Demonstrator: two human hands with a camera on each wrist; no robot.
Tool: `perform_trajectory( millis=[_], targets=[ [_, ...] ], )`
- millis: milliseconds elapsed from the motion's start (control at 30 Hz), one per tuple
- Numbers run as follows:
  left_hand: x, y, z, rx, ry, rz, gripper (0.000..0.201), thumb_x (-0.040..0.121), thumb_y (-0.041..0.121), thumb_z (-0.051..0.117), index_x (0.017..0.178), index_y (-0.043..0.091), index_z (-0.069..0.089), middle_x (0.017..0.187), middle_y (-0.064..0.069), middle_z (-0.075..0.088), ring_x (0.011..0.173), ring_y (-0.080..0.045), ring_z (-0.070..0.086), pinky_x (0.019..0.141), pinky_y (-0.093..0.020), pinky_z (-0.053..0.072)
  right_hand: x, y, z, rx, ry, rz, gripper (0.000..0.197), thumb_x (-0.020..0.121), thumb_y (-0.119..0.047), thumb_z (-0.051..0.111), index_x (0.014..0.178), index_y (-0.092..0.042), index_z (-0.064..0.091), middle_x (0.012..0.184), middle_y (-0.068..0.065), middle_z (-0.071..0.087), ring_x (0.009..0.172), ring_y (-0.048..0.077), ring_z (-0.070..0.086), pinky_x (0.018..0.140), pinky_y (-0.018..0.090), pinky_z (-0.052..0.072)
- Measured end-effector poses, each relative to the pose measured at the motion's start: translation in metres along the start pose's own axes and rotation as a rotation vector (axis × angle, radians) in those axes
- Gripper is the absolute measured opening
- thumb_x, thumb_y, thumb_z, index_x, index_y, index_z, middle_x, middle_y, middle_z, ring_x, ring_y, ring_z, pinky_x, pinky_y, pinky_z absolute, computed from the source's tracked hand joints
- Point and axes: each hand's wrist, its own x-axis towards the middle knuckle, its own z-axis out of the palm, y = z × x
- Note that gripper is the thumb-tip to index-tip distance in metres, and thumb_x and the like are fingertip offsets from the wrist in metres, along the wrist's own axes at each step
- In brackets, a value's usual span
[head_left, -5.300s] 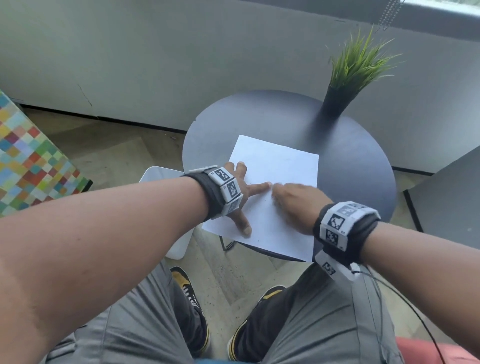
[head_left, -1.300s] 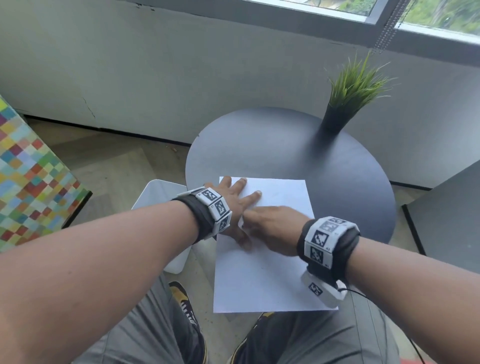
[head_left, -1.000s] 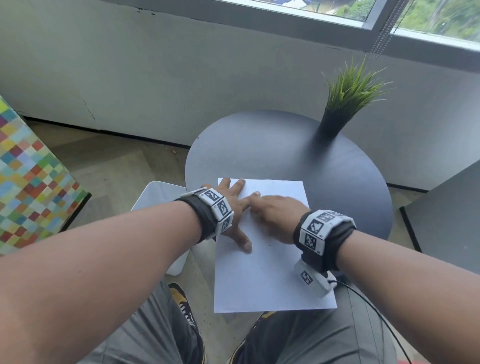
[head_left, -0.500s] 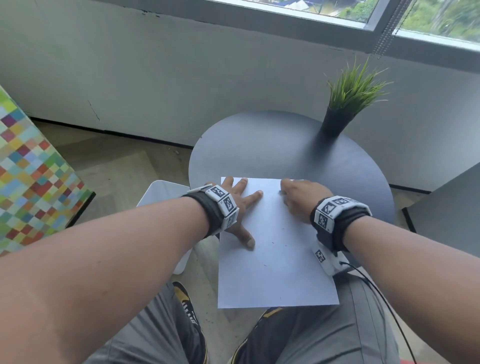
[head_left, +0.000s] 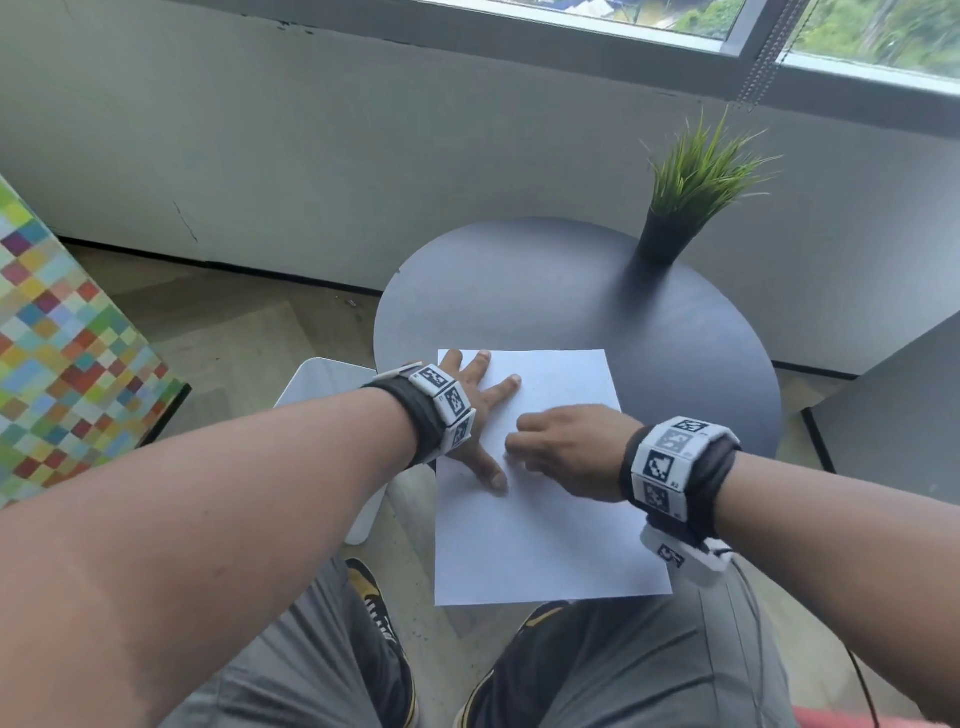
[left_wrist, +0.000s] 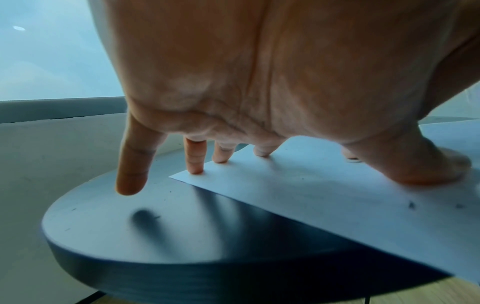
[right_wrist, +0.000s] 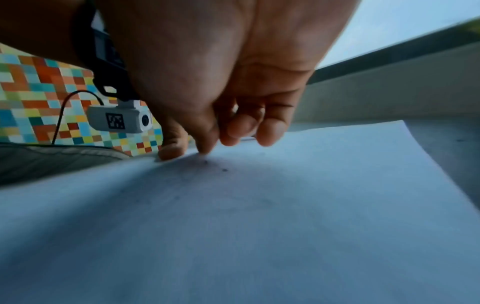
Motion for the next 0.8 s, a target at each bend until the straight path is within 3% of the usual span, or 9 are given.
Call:
perform_trajectory(
  millis=[133,200,300,400,467,567,633,700,800],
  targets=[
    [0.001,-0.001,0.001,-0.017,0.007,0.007,0.140,0.046,0.099,0.056,0.153,0.045,-0.017,0.166,-0.002,-0.013,0.148,-0.038,0.003,0.108,-0.064,0.032,-0.005,0.024,-0.003,0.005,0.112,0.308,0.011,0.098,-0.032,0.037,0.104,-0.026,0.044,0.102,-0.003,0.055,0.096,0.025,0.059,0.065,0.033,0.040],
    [0.000,-0.001,0.001,-0.014,0.006,0.003,0.140,0.046,0.099,0.056,0.153,0.045,-0.017,0.166,-0.002,-0.013,0.148,-0.038,0.003,0.108,-0.064,0.032,-0.002,0.005,-0.002,0.069,0.087,0.218,0.011,0.094,-0.023,0.042,0.105,-0.022,0.045,0.100,-0.001,0.055,0.093,0.026,0.058,0.066,0.034,0.041],
    [0.001,0.001,0.001,-0.003,0.014,-0.001,0.140,0.047,0.098,0.056,0.154,0.043,-0.016,0.166,-0.003,-0.012,0.148,-0.038,0.004,0.108,-0.064,0.032,-0.004,-0.013,0.002,0.095,0.024,0.043,0.011,0.097,-0.029,0.043,0.106,-0.025,0.046,0.099,-0.003,0.056,0.090,0.024,0.057,0.069,0.038,0.047],
    [0.002,0.001,0.002,-0.020,0.013,0.009,0.139,0.049,0.097,0.058,0.154,0.043,-0.016,0.166,-0.003,-0.013,0.147,-0.038,0.004,0.107,-0.064,0.033,0.003,0.016,-0.004,0.076,0.060,0.371,0.013,0.094,-0.030,0.041,0.106,-0.027,0.042,0.107,-0.003,0.059,0.099,0.025,0.059,0.070,0.035,0.047],
    [0.001,-0.001,0.004,-0.034,0.014,0.010,0.137,0.051,0.097,0.058,0.154,0.043,-0.016,0.166,-0.001,-0.014,0.148,-0.037,0.003,0.107,-0.064,0.033,0.010,0.020,-0.008,0.088,0.040,0.465,0.016,0.093,-0.026,0.041,0.108,-0.023,0.043,0.109,0.002,0.061,0.099,0.028,0.058,0.071,0.036,0.047],
    [0.000,-0.001,0.006,-0.035,0.023,0.010,0.137,0.051,0.097,0.057,0.155,0.042,-0.014,0.166,0.001,-0.015,0.148,-0.036,0.002,0.106,-0.066,0.033,0.020,-0.010,-0.008,0.162,0.004,0.214,0.016,0.093,-0.025,0.046,0.108,-0.022,0.050,0.105,-0.001,0.062,0.097,0.026,0.059,0.075,0.039,0.047],
    [0.000,-0.002,0.007,-0.041,0.033,0.010,0.139,0.050,0.098,0.057,0.155,0.040,-0.014,0.166,0.002,-0.015,0.148,-0.035,0.002,0.106,-0.067,0.033,0.020,-0.013,-0.007,0.188,0.000,0.155,0.014,0.094,-0.028,0.047,0.107,-0.027,0.051,0.106,-0.005,0.061,0.099,0.024,0.059,0.076,0.040,0.048],
    [0.001,-0.003,0.008,-0.066,0.035,0.014,0.140,0.050,0.097,0.057,0.156,0.038,-0.014,0.166,0.003,-0.015,0.149,-0.034,0.002,0.107,-0.066,0.032,0.024,0.009,-0.012,0.131,0.010,0.291,0.023,0.093,-0.026,0.044,0.115,-0.027,0.049,0.116,-0.002,0.061,0.105,0.026,0.058,0.078,0.037,0.048],
    [0.001,-0.003,0.009,-0.068,0.032,0.007,0.141,0.050,0.098,0.056,0.156,0.038,-0.014,0.166,0.004,-0.015,0.149,-0.033,0.003,0.107,-0.066,0.032,0.028,0.041,-0.019,0.104,0.050,0.624,0.020,0.095,-0.028,0.037,0.108,-0.019,0.049,0.112,0.008,0.062,0.092,0.029,0.055,0.075,0.034,0.047]
  ],
)
